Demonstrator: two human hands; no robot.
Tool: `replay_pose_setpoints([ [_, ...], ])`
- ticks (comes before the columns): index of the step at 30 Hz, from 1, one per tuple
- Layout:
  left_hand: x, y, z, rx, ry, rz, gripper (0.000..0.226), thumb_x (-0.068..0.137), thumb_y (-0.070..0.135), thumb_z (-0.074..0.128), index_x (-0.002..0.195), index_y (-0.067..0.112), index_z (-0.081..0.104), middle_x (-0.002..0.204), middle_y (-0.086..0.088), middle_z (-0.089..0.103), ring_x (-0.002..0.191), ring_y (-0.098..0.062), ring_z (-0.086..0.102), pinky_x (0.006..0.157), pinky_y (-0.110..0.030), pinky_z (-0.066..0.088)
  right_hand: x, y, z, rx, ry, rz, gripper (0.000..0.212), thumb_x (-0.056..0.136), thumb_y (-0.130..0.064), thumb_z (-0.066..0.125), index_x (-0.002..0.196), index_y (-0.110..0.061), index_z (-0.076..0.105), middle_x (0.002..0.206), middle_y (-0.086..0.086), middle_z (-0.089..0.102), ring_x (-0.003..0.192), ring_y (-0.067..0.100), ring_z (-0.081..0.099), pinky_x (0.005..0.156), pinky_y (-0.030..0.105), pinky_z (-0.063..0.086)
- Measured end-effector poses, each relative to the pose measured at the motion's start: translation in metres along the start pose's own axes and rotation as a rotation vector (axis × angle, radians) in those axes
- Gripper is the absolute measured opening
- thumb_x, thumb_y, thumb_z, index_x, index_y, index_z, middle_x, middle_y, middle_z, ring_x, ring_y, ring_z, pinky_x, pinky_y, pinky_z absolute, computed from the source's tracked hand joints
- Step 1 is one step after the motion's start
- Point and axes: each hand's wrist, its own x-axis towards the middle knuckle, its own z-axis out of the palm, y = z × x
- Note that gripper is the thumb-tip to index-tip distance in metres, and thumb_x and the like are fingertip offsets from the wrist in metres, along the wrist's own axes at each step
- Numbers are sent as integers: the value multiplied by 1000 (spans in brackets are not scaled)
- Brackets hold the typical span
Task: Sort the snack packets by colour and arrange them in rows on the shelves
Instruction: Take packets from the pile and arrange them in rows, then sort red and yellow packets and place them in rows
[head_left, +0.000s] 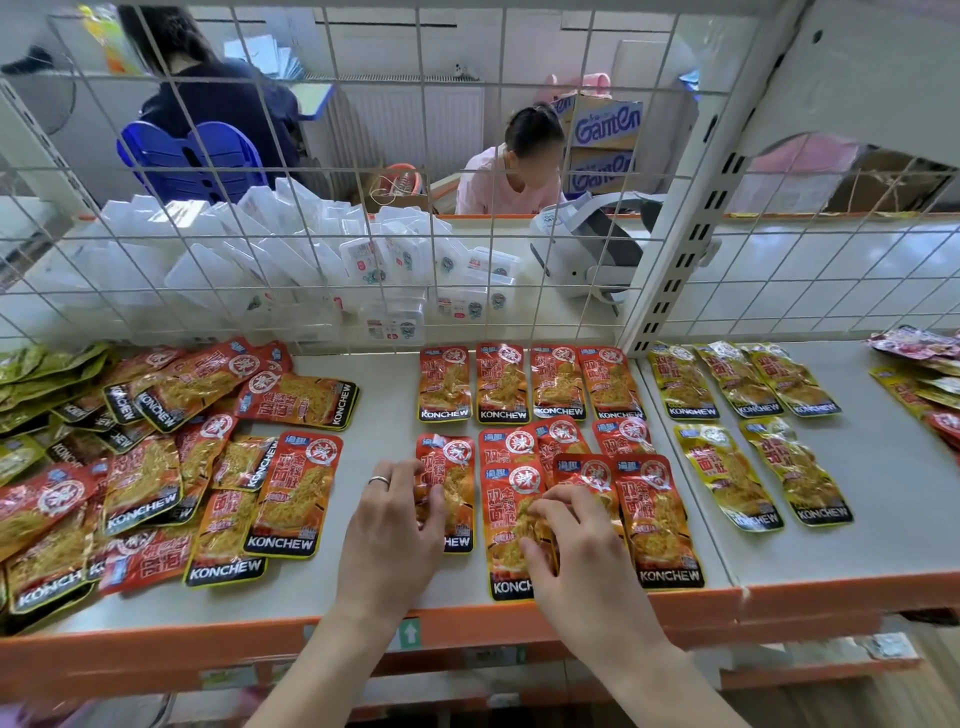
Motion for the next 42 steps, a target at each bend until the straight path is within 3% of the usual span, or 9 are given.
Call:
replay_pose_setpoints([
  [5,-4,0,0,119,18,26,28,89,26,67,108,7,60,106,-8,53,95,-26,56,64,-35,55,0,1,1,-12,0,-12,34,85,-21,76,116,-14,67,116,-5,55,113,7,53,96,5,30],
  [11,-3,22,5,202,-116,246,50,90,54,49,127,21,57,133,-3,54,121,-23,53,89,-42,50,10,16,-14,15,115,-52,28,87,-21,73,114,-15,67,112,-7,58,109,6,54,94,10,40],
  [13,-1,35,9,246,-244,311,59,90,62,42,139,30,48,148,0,46,136,-21,43,104,-44,40,18,26,-23,-15,127,-40,34,89,-24,70,122,-17,64,122,-7,57,118,8,51,103,20,42],
  [15,2,45,11,304,-397,350,67,89,70,32,149,40,32,162,5,27,149,-18,23,120,-46,16,26,34,-31,-84,21,-31,47,93,-31,61,139,-24,51,143,-9,45,136,9,37,116,25,25],
  [18,6,47,14,382,-498,368,73,91,73,26,155,43,11,166,11,9,153,-13,1,122,-46,-8,37,44,-37,-226,-189,-92,60,96,-39,48,153,-34,28,159,-15,22,148,4,12,121,31,4],
  [24,9,42,18,378,-453,376,67,89,73,31,148,42,34,157,8,39,148,-16,31,120,-45,3,41,48,-38,-322,-258,-100,61,97,-47,28,156,-34,20,163,-17,15,149,3,8,115,35,8],
  [29,11,40,23,374,-436,376,67,91,71,31,151,41,33,160,9,34,149,-15,27,120,-44,3,39,46,-27,-339,-223,-31,81,82,-57,-2,157,-32,17,164,-15,12,150,3,6,110,37,4],
  [34,14,39,25,332,-408,375,71,92,72,25,156,42,19,165,13,15,154,-10,6,122,-42,-7,38,44,-27,-278,-165,-30,65,93,-47,27,155,-30,25,163,-13,20,149,3,11,111,35,5],
  [42,-1,37,26,341,-358,422,62,97,61,34,150,30,42,159,7,36,149,-14,27,119,-45,10,30,58,-27,-141,-205,-171,62,98,-33,45,156,-31,23,163,-16,12,148,-4,-6,122,27,-3],
])
